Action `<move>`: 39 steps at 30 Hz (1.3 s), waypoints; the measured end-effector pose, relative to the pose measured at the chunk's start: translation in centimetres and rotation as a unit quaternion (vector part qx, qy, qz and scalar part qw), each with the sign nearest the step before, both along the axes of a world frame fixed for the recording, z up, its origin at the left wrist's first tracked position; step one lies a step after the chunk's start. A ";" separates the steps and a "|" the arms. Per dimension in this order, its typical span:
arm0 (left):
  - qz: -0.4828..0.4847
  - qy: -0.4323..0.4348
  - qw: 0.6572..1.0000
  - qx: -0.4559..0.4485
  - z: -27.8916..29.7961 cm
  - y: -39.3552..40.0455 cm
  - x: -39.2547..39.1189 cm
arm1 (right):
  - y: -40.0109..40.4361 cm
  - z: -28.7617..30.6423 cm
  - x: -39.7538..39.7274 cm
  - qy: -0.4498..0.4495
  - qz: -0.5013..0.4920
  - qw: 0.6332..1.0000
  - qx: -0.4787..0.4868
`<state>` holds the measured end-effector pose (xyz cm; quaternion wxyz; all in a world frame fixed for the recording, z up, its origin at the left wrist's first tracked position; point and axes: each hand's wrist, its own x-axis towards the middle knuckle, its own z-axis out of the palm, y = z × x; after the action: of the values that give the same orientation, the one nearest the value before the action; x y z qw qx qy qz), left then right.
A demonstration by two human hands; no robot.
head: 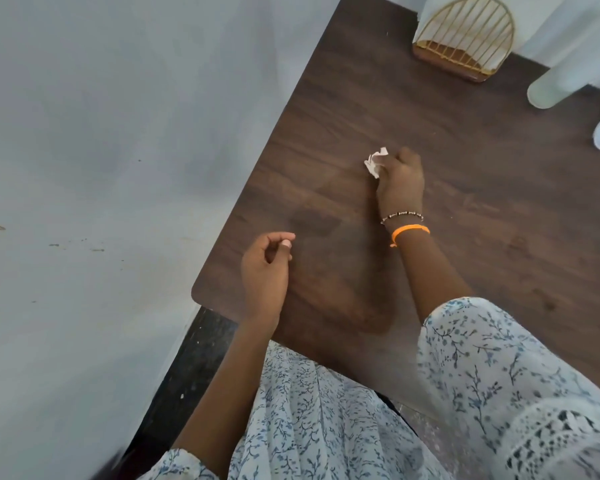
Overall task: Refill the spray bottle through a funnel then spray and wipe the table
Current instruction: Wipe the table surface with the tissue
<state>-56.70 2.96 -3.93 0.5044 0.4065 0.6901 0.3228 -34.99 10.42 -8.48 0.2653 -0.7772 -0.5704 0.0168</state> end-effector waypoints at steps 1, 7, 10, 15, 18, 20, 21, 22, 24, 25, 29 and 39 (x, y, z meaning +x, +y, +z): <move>0.006 0.001 1.000 0.003 -0.1 -0.1 -0.1 | 0.1 0.1 -0.7 0.001 -0.021 1.000 0.005; 0.033 0.001 0.999 0.037 0.2 0.4 -0.7 | -3.9 -1.3 -11.7 -0.004 0.321 0.947 -0.001; 0.038 -0.008 0.999 0.033 0.3 0.4 -0.9 | -2.5 -1.3 -9.0 -0.059 0.379 0.923 0.024; 0.012 -0.011 1.000 0.012 -0.2 -0.5 -1.0 | 1.4 0.5 -0.6 -0.047 0.017 0.999 -0.002; 0.015 -0.016 1.000 0.007 -0.2 -1.0 -0.9 | -2.5 -0.2 -3.7 -0.009 -0.035 0.999 -0.003; 0.013 -0.012 1.000 0.011 -0.2 -0.9 -0.8 | -6.7 -0.5 -8.4 0.016 0.097 0.995 -0.010; 0.008 -0.010 1.000 0.015 -0.2 -0.7 -0.7 | -8.9 -0.5 -10.0 0.014 0.176 0.984 -0.014; 0.002 -0.008 1.000 0.017 -0.1 -0.5 -0.6 | -10.5 -0.6 -10.5 0.000 0.244 0.970 -0.020; -0.007 -0.006 1.000 0.020 0.1 -0.3 -0.5 | -10.8 -0.6 -8.3 -0.033 0.328 0.944 -0.027; -0.009 -0.006 1.000 0.020 0.1 -0.2 -0.4 | -9.7 -0.4 -6.3 -0.044 0.324 0.945 -0.009; -0.022 0.003 1.000 0.007 -0.4 -1.0 -0.4 | -5.7 -0.1 2.1 -0.052 0.036 0.998 0.007; -0.018 0.026 0.999 0.026 -0.6 -1.5 -1.4 | -16.1 -0.2 -9.6 0.002 0.297 0.954 -0.038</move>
<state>-58.07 1.42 -4.50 0.4813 0.4403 0.6868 0.3207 -44.59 -5.65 -8.68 0.2196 -0.5824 -0.7737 0.1179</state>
